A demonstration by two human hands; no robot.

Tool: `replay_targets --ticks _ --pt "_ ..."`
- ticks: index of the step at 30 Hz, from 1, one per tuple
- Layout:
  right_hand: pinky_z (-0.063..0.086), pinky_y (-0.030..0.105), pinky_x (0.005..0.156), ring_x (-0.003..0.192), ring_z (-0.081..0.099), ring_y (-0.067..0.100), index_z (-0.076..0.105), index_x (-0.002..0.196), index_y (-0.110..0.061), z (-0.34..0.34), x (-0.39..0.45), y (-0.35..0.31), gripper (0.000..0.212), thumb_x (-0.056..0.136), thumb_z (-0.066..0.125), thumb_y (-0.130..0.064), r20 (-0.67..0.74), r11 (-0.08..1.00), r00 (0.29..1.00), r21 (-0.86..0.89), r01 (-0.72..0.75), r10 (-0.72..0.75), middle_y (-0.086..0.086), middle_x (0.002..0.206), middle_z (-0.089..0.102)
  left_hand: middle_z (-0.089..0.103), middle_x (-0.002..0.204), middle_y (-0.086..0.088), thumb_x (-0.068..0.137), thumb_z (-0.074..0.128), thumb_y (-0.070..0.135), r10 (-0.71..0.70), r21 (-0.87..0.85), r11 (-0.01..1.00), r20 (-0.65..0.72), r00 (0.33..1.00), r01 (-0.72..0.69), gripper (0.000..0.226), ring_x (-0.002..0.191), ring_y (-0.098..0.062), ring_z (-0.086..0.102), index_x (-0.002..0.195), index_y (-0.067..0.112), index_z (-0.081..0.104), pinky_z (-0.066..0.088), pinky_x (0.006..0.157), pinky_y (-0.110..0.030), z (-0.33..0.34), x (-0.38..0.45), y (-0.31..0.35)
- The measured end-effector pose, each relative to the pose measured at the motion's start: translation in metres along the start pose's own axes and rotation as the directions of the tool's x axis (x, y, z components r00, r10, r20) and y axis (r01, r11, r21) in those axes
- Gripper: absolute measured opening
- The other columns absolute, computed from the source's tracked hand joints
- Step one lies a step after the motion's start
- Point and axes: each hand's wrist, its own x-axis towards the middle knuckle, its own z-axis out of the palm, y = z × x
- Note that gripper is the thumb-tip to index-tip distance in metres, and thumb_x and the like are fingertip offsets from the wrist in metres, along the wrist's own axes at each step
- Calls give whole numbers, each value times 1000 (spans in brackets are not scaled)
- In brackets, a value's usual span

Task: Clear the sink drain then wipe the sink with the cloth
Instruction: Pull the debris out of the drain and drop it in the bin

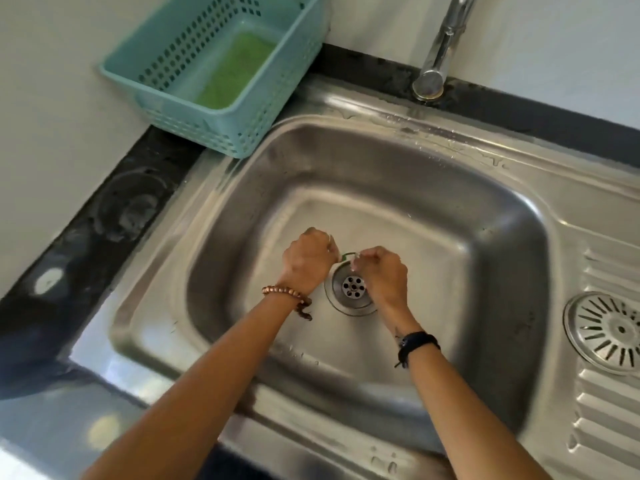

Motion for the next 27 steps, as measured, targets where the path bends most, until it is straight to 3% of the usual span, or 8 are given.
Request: replay_targets --ticks 3,6,10,15,19,21,24,27 --pt "42 16 54 63 57 6 65 84 -19 -3 -44 -42 6 85 64 -13 -19 955 996 283 89 -87 -3 82 69 69 93 -8 86 58 12 -7 -323 946 -76 997 -18 8 74 -24 67 82 13 65 56 71 -36 -36 -38 0" --pt "34 17 39 39 41 2 61 81 -22 0 -106 -75 11 82 68 -14 -16 881 981 438 180 -192 -7 70 69 63 73 6 85 63 20 -19 -473 874 -259 966 -109 6 53 -10 62 80 18 63 53 58 -29 -73 -101 -18" --pt "32 13 37 38 38 2 60 75 -23 20 -215 -97 14 81 71 -17 76 797 929 542 266 -361 -2 68 70 59 64 9 82 68 23 -94 -639 735 -426 900 -226 10 42 0 54 77 16 63 49 44 -19 -101 -216 -72" --pt "34 13 40 41 40 2 65 80 -13 83 -340 -75 8 83 67 -20 318 830 824 477 289 -469 0 75 75 58 50 8 78 72 12 -319 -802 568 -422 849 -185 17 41 -2 55 67 17 60 46 42 -16 -95 -354 -174" --pt "33 13 40 41 37 5 65 76 -16 158 -410 -33 8 84 66 -17 512 876 726 398 272 -458 -8 65 72 62 49 6 78 70 3 -559 -902 414 -361 747 -126 12 48 -1 59 68 9 66 49 52 -11 -66 -442 -264" --pt "34 15 40 41 39 4 65 75 -15 195 -431 -12 8 82 69 -18 612 908 672 311 281 -418 -9 59 68 67 56 4 79 68 3 -646 -922 376 -334 686 -95 6 54 -3 61 74 6 69 49 56 -15 -42 -471 -302" --pt "37 12 42 42 48 -2 65 75 -13 256 -453 26 9 80 71 -17 722 939 616 144 313 -316 2 70 69 70 79 -18 81 66 3 -779 -968 250 -212 590 -19 6 72 -20 62 83 1 71 51 73 -32 2 -495 -357" --pt "46 23 53 62 59 8 66 81 -12 313 -454 77 10 80 71 -20 778 926 593 -40 376 -208 3 80 69 69 84 -17 83 62 -1 -843 -999 50 -31 538 20 14 76 -22 64 94 -7 69 55 76 -27 52 -494 -407"
